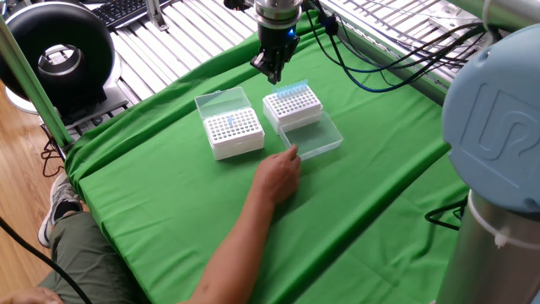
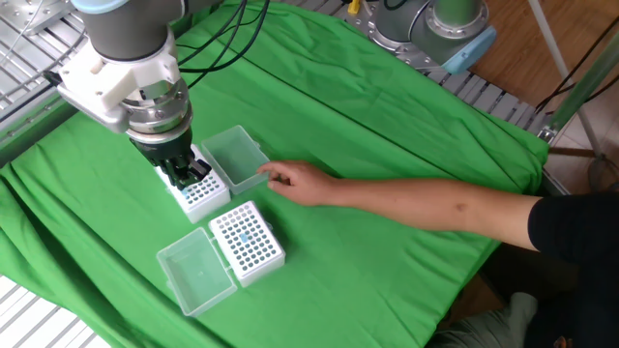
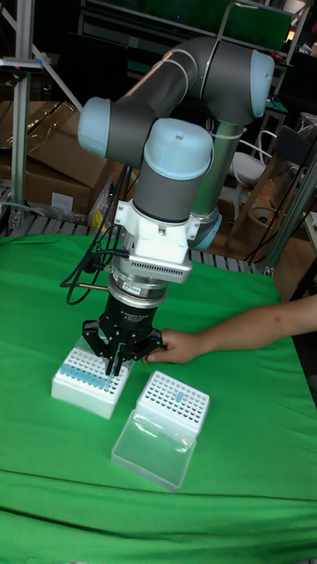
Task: Insert a medium pipette tip into the holder for medium pipette tips
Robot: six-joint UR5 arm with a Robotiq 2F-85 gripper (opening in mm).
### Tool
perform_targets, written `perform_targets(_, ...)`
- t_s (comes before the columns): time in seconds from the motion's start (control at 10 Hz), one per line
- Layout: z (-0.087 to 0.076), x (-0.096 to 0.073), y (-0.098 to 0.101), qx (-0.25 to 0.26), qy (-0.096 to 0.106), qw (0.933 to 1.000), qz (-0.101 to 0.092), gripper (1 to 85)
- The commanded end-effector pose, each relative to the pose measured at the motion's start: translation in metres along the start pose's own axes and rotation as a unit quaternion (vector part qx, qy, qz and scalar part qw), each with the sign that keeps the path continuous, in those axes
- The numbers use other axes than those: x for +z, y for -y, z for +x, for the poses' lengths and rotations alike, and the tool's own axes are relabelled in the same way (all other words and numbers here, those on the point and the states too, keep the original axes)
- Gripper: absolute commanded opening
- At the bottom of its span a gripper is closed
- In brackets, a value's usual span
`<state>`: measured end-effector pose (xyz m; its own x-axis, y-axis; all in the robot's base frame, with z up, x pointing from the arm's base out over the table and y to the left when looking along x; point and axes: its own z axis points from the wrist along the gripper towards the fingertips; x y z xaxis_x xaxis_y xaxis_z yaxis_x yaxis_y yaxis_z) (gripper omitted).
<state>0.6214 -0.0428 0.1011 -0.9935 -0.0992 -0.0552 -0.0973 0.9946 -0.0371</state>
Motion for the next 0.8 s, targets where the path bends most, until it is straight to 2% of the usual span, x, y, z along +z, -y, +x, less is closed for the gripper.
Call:
perform_targets(0.0,-0.003,0.009,-0.003,-0.004,0.011,0.9999,-0.009,1.3)
perform_targets(0.1,-0.003,0.013,-0.007,-0.023,0.013,0.9994,-0.021,11.3)
perform_targets(0.2,0.004,0.016,-0.001,-0.05,0.006,0.9986,-0.017,27.0)
perform_targets(0.4,0.006,0.017,-0.001,-0.052,0.005,0.9985,-0.019,33.7)
perform_targets(0.5,0.006,0.017,-0.003,-0.053,0.005,0.9984,-0.021,35.3)
perform_targets(0.7,0.008,0.009,-0.016,-0.032,-0.008,0.9992,-0.023,35.3)
